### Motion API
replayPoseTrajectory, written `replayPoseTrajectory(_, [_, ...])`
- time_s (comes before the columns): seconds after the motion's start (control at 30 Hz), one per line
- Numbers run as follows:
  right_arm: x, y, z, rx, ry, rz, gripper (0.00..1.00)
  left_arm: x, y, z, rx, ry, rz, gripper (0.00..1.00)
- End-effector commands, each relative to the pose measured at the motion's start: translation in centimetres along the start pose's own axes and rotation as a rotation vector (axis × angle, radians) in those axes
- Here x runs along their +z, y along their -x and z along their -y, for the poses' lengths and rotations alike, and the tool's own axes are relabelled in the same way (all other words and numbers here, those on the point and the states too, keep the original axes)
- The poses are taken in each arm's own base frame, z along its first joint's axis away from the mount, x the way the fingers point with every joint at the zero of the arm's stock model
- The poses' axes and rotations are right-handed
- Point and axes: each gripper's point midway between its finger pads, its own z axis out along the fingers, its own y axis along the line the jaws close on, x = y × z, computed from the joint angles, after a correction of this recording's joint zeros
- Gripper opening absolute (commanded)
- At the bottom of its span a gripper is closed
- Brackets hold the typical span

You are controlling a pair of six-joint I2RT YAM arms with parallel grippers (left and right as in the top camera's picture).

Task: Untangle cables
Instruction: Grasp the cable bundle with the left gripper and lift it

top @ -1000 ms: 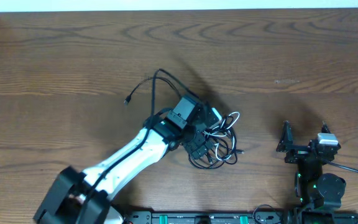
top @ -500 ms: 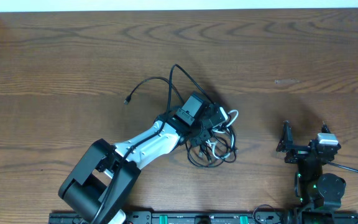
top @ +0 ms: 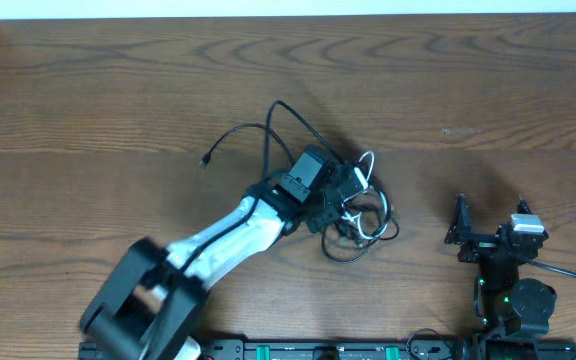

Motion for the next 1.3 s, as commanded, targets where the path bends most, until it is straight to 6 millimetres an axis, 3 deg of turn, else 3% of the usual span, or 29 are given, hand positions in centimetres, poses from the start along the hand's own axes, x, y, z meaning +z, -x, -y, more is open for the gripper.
replayPoseTrajectory(0.0, [0.0,-0.1,0.1,-0.012,-0.005,-0.004,0.99,-5.9,5.7,-0.6,-0.013,0.045,0.204,0.08])
replayPoseTrajectory(0.23, [0.0,-0.1,0.1,-0.012,-0.005,-0.004,0.99,-13.9,9.8,-0.6,0.027,0.120,0.418,0.08])
replayPoseTrajectory(0.47, [0.0,-0.1,0.1,-0.012,-0.005,-0.004,0.99,-18.0,11.0,-0.3,-0.023,0.136,0.521,0.08])
replayPoseTrajectory(0.7, [0.0,-0.1,0.1,-0.012,-0.005,-0.004,0.99,-18.8,11.2,-0.4,-0.049,0.145,0.543,0.08])
replayPoseTrajectory(1.03, [0.0,-0.1,0.1,-0.012,-0.005,-0.004,0.99,-19.4,9.6,-4.9,-0.386,0.346,0.527,0.08])
replayPoseTrajectory(1.27, [0.0,-0.1,0.1,-0.012,-0.005,-0.004,0.99,-19.4,9.3,-5.1,-0.423,0.352,0.525,0.08])
